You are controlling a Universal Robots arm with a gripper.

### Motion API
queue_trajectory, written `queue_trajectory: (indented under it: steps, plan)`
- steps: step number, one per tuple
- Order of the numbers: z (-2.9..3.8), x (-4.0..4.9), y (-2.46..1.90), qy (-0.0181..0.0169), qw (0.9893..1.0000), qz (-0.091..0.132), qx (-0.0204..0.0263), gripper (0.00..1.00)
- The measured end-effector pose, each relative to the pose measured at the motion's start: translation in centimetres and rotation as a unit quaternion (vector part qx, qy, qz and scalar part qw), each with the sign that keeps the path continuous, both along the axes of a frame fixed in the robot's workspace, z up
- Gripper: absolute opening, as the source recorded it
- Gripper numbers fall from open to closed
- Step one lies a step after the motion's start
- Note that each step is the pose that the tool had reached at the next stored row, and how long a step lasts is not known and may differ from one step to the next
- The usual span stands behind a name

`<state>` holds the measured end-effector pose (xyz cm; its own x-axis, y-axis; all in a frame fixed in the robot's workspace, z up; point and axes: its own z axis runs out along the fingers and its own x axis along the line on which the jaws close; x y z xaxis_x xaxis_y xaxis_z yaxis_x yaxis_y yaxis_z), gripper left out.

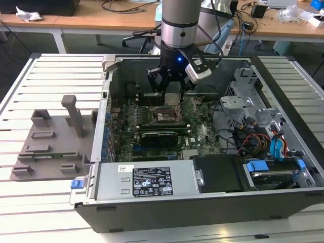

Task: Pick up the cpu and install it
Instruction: 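Place the cpu into insertion slot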

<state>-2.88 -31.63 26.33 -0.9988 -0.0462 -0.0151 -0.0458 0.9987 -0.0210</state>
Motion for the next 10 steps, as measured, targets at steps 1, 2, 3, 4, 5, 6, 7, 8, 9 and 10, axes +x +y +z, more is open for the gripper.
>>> queue_trajectory:
  steps: [1,2,3,4,5,6,7,8,9,10]
  plan:
    - [0.00,0.00,0.00,0.0000,1.0000,0.000,0.0000,0.55]
    - [0.00,0.00,0.01,0.0000,1.0000,0.000,0.0000,0.55]
    - [0.00,0.00,0.01,0.0000,1.0000,0.000,0.0000,0.55]
    - [0.00,0.00,0.01,0.0000,1.0000,0.000,0.0000,0.55]
    - [0.00,0.00,0.01,0.0000,1.0000,0.000,0.0000,0.55]
    - [0.00,0.00,0.01,0.0000,1.0000,-0.001,0.0000,0.55]
    - [0.00,0.00,0.01,0.0000,1.0000,-0.006,0.0000,0.55]
    - [0.00,0.00,0.01,0.0000,0.9999,-0.012,0.0000,0.55]
    - [0.00,0.00,0.01,0.0000,0.9998,-0.022,0.0000,0.55]
    - [-0.01,0.00,0.01,0.0000,0.9996,-0.027,0.0000,0.55]
